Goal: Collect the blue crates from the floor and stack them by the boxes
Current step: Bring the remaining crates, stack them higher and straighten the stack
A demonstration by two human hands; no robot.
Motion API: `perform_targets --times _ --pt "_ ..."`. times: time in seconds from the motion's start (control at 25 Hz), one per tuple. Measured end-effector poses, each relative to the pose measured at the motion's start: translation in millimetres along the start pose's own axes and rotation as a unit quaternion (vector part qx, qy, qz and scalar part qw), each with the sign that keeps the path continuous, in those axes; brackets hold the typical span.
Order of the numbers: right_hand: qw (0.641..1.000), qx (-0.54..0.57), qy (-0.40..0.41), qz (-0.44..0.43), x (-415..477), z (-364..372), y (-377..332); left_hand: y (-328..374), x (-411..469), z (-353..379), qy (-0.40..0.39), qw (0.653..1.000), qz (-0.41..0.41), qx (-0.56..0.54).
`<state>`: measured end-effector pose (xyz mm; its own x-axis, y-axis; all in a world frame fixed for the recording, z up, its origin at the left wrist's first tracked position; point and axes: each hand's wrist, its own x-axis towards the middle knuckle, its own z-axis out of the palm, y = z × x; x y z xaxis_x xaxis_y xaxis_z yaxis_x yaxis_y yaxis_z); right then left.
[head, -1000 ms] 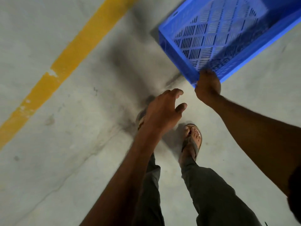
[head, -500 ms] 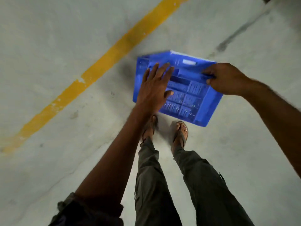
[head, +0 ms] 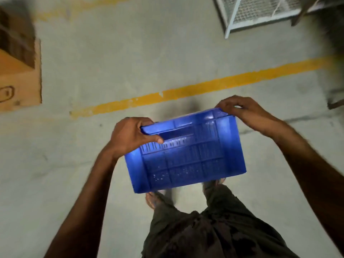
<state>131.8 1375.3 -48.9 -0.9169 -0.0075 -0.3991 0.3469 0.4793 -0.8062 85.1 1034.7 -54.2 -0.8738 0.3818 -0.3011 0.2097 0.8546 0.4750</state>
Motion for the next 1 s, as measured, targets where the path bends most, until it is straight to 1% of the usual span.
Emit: perform_targets --times 0.08,0.12,0.16,0.2,0.24,0.28,0.36,0.44,0.52,0.56,0.6,0.64,0.72,0.76,0.8,0.88,0.92,1.0 --pt "0.987 0.149 -0.055 0.019 8.8 54.3 -45.5 -59.6 -63.3 -34.9 0.056 0.996 -0.045 -0.061" --pt "0.979 0.185 -0.077 0.035 14.9 88.6 -69.0 -88.2 -97.5 -49.3 0.082 0.991 -0.060 -0.083" --pt "0.974 0.201 -0.091 0.053 19.8 131.4 -95.8 -118.9 -135.6 -62.2 0.114 0.987 -0.068 -0.096" --pt "0.972 0.196 -0.106 0.076 25.8 172.2 -118.2 -146.8 -168.4 -69.5 0.150 0.983 -0.067 -0.085" --pt "0.969 0.181 -0.134 0.101 34.7 209.2 -138.3 -172.3 -198.1 -72.6 0.188 0.979 -0.066 -0.054" --pt "0.969 0.138 -0.158 0.128 45.2 247.6 -156.6 -195.4 -226.8 -72.5 0.225 0.972 -0.065 -0.014" --pt "0.966 0.009 -0.206 0.155 61.3 323.4 -195.3 -235.3 -276.6 -68.6 0.264 0.960 -0.070 0.065" --pt "0.947 -0.124 -0.261 0.138 67.6 396.1 -227.8 -277.6 -310.4 -61.7 0.262 0.951 -0.077 0.143" --pt "0.920 -0.252 -0.286 0.092 62.9 465.5 -257.9 -329.3 -337.8 -71.6 0.256 0.948 -0.100 0.158" --pt "0.913 -0.283 -0.288 0.055 64.7 502.5 -274.3 -356.5 -354.1 -82.8 0.259 0.944 -0.127 0.161" --pt "0.918 -0.280 -0.279 0.029 70.9 533.9 -288.9 -379.7 -368.3 -94.0 0.270 0.937 -0.149 0.165" --pt "0.929 -0.259 -0.263 0.015 78.2 562.3 -307.2 -402.0 -381.1 -104.9 0.284 0.927 -0.172 0.177" --pt "0.942 -0.230 -0.243 0.002 94.4 618.7 -347.1 -443.9 -406.5 -126.3 0.309 0.895 -0.265 0.182" --pt "0.941 -0.229 -0.250 0.001 102.9 650.3 -369.0 -466.2 -420.2 -136.3 0.323 0.873 -0.331 0.153" --pt "0.939 -0.227 -0.260 0.000 110.6 677.6 -389.7 -486.2 -429.7 -145.3 0.328 0.852 -0.395 0.096" --pt "0.939 -0.207 -0.273 -0.017 130.0 729.3 -426.1 -528.8 -440.1 -160.9 0.301 0.819 -0.480 -0.088" --pt "0.942 -0.191 -0.274 -0.026 141.0 753.1 -441.5 -549.6 -443.6 -167.5 0.284 0.801 -0.494 -0.182" --pt "0.942 -0.173 -0.285 -0.044 162.0 801.3 -476.3 -593.2 -454.5 -183.6 0.303 0.762 -0.482 -0.308"
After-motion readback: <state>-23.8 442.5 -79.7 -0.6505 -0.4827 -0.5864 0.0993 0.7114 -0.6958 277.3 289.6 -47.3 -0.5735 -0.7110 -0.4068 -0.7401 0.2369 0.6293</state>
